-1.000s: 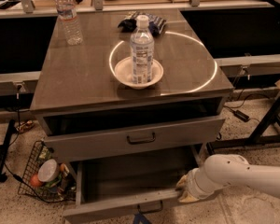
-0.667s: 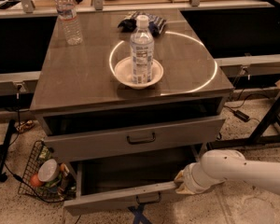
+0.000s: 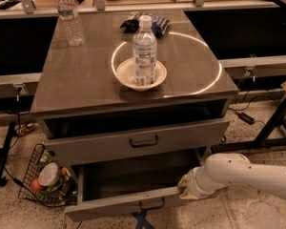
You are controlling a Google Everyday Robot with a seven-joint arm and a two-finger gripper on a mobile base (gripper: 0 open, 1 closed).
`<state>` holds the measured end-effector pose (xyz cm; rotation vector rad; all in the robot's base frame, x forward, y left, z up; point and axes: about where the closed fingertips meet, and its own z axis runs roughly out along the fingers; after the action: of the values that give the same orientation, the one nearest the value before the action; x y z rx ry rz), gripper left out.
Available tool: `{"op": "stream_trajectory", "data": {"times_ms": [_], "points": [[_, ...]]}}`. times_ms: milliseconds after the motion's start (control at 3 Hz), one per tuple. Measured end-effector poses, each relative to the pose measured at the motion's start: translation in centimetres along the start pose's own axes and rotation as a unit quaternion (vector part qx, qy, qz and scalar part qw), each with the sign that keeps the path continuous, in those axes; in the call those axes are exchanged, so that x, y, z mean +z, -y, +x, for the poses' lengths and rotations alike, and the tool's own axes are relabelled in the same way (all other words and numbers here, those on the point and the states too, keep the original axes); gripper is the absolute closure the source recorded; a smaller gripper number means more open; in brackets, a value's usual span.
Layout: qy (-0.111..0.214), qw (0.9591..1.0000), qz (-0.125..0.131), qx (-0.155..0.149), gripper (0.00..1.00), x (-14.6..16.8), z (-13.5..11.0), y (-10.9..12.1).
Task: Close middle drawer
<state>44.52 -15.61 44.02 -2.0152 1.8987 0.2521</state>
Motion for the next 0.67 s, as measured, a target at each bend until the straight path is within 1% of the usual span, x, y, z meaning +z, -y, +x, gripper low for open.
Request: {"op": "stream_trajectory", "data": {"times_ms": [333, 667], "points": [[0.003, 1.0000, -0.002, 0.001, 0.53, 0.08, -0.17, -0.43], [0.003, 1.0000, -0.002, 0.001, 0.30, 0.07, -0.16, -0.42]]}}
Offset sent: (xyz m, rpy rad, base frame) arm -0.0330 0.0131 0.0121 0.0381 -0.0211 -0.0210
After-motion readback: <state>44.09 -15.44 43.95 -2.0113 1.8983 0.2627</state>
